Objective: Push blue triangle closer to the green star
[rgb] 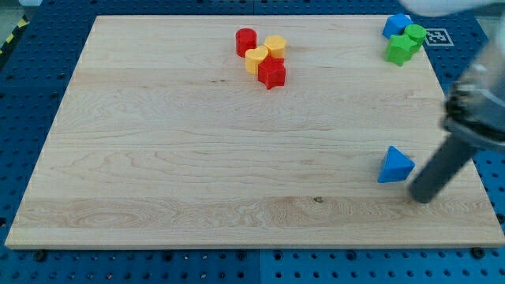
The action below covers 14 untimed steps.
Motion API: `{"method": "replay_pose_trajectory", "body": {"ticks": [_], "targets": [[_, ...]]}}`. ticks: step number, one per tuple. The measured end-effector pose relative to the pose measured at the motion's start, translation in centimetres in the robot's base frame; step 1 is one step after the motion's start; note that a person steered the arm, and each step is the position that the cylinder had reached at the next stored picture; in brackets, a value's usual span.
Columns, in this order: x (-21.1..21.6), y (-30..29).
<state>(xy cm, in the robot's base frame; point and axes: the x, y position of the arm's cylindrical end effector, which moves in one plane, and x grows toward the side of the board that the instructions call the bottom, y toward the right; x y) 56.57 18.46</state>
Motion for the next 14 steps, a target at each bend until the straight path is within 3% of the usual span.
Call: {"method": "replay_pose_trajectory", "body": {"ticks": [6,9,12,14], "targets": [[-5.3,-0.2],[-15.0,2.6],[-21.6,7.0],[-22.0,6.9]]}}
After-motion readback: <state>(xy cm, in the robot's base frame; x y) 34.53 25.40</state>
